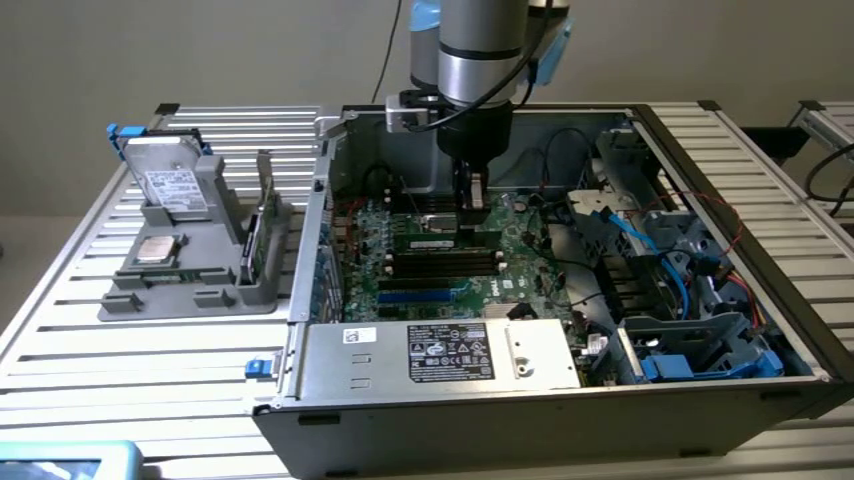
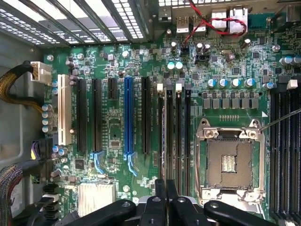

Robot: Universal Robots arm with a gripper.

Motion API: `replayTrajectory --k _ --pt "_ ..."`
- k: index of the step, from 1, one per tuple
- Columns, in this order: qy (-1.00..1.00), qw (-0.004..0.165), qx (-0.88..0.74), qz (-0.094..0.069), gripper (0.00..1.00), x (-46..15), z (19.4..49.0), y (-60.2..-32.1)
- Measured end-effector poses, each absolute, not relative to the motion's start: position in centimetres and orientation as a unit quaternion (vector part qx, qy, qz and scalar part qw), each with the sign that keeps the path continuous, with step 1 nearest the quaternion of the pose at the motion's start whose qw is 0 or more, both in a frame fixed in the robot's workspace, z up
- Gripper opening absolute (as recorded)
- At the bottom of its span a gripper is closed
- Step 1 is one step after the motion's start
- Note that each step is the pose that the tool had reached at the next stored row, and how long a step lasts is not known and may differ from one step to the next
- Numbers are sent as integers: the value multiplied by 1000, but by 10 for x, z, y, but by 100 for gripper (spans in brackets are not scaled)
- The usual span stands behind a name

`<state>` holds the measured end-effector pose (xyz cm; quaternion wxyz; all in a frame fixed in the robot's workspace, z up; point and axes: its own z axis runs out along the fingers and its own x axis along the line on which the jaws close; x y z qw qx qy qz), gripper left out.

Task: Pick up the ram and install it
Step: 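Insert the ram into the slot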

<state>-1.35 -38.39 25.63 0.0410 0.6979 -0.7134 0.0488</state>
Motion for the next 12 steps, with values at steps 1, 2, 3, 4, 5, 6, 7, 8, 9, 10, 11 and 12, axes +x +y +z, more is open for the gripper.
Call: replayTrajectory --k 1,2,3,4,5,6,7,8,9,10,11,12 --pt "-713 41 698 49 12 -14 256 -384" --pt "-713 41 698 49 12 -13 256 -384" --pt "-713 41 698 49 12 -13 255 -384" --pt "-713 41 698 49 12 -13 254 -384" --pt "-713 42 698 50 12 -13 254 -384" --pt "-713 42 698 50 12 -13 253 -384" --pt "-713 43 698 50 12 -13 253 -384" --pt "-713 43 698 51 12 -13 253 -384" --pt "-713 43 698 51 12 -13 253 -384" --pt "-713 44 698 52 12 -13 253 -384" --pt "-713 44 698 52 12 -13 253 -384" --pt "-713 44 698 52 12 -13 252 -384"
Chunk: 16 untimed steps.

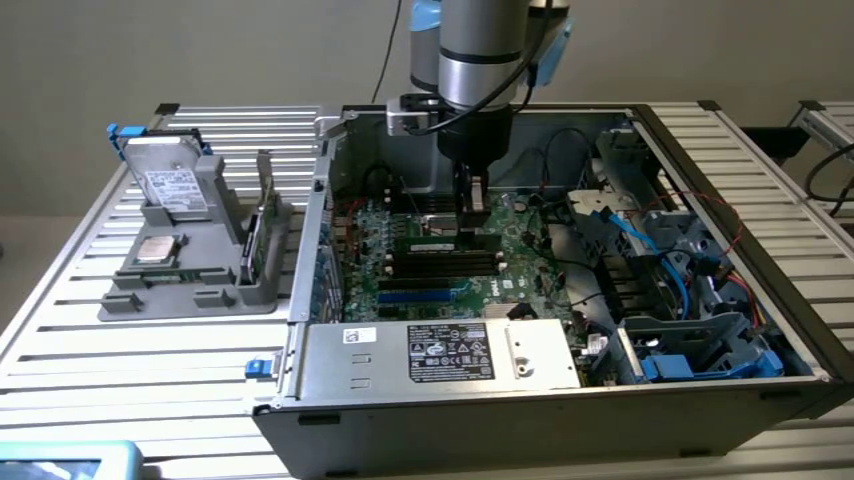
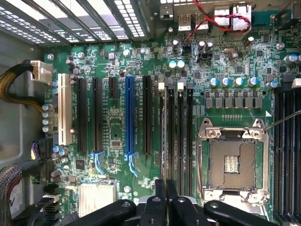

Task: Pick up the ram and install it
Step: 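Insert the ram into the slot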

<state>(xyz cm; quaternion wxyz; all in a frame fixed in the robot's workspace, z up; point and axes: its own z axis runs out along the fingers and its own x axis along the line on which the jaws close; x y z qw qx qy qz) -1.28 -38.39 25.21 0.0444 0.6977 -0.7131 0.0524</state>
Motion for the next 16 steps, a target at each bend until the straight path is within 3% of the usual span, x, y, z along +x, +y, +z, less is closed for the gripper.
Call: replayTrajectory --k 16 --pt "-713 46 698 54 12 -13 244 -385"
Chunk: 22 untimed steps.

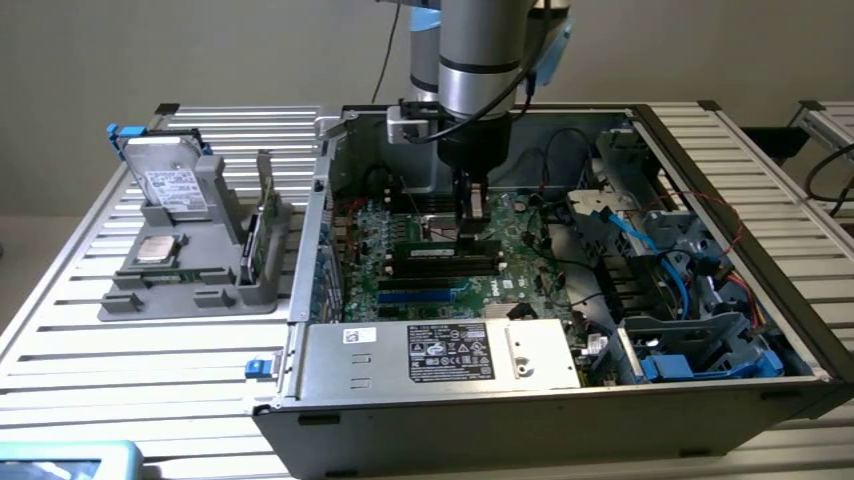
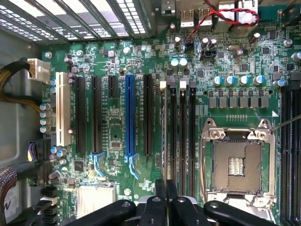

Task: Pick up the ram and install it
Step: 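Insert the ram into the slot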

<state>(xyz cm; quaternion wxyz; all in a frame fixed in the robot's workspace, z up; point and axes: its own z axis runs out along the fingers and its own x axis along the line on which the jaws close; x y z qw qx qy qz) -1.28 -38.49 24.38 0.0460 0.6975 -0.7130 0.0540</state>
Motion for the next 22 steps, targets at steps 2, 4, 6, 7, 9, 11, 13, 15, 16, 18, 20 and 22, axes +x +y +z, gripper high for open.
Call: replayTrajectory --k 2,4,6,7,9,11,13,15,16,18,20,22 --pt "-713 46 698 54 12 -13 243 -385" --pt "-713 46 698 54 12 -13 241 -385" --pt "-713 46 698 54 12 -13 241 -385" --pt "-713 46 698 54 12 -13 240 -385" --pt "-713 46 698 54 12 -13 240 -385" --pt "-712 47 699 54 12 -13 239 -385" --pt "-711 46 700 54 12 -13 239 -385" --pt "-710 47 700 54 12 -13 239 -385" --pt "-710 47 700 53 12 -13 239 -386" --pt "-710 46 700 53 12 -13 238 -386" --pt "-711 44 700 51 12 -13 238 -386" --pt "-711 42 701 49 12 -13 238 -387"
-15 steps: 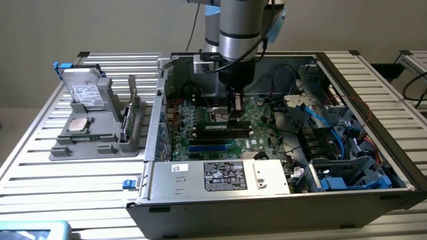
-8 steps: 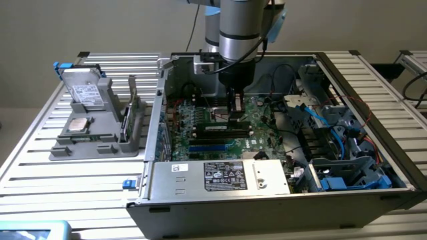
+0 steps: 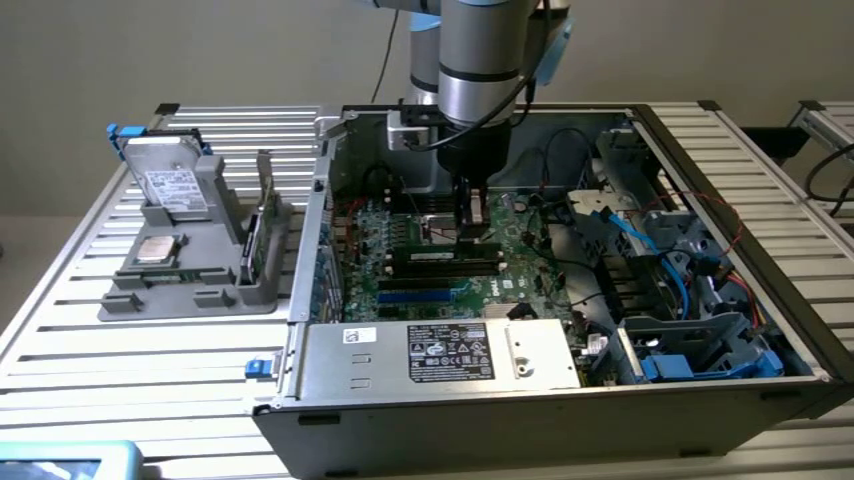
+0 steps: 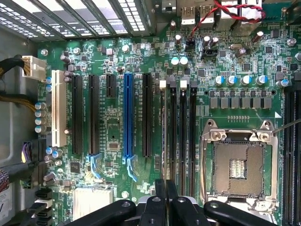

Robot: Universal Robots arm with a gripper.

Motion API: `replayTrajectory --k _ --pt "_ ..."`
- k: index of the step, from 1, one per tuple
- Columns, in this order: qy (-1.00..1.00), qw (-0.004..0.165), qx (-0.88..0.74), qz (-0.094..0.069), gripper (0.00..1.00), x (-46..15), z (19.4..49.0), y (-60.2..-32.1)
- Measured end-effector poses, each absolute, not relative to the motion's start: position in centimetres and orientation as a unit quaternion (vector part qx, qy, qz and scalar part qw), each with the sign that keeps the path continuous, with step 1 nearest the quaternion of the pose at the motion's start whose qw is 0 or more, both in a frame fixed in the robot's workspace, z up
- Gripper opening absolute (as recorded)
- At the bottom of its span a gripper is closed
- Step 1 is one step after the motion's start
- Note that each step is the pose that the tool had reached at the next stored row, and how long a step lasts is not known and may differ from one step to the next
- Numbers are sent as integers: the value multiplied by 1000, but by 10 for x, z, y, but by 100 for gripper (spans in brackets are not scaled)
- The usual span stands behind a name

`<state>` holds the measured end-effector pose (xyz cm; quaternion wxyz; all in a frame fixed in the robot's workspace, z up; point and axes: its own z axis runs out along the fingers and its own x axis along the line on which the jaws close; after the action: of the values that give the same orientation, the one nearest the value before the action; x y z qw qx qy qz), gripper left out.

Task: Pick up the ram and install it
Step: 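Insert the ram into the slot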

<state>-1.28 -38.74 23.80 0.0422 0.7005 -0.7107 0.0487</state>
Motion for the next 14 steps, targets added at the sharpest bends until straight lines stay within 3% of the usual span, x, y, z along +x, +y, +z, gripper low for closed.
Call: replayTrajectory --k 14 --pt "-711 42 701 48 12 -13 236 -389"
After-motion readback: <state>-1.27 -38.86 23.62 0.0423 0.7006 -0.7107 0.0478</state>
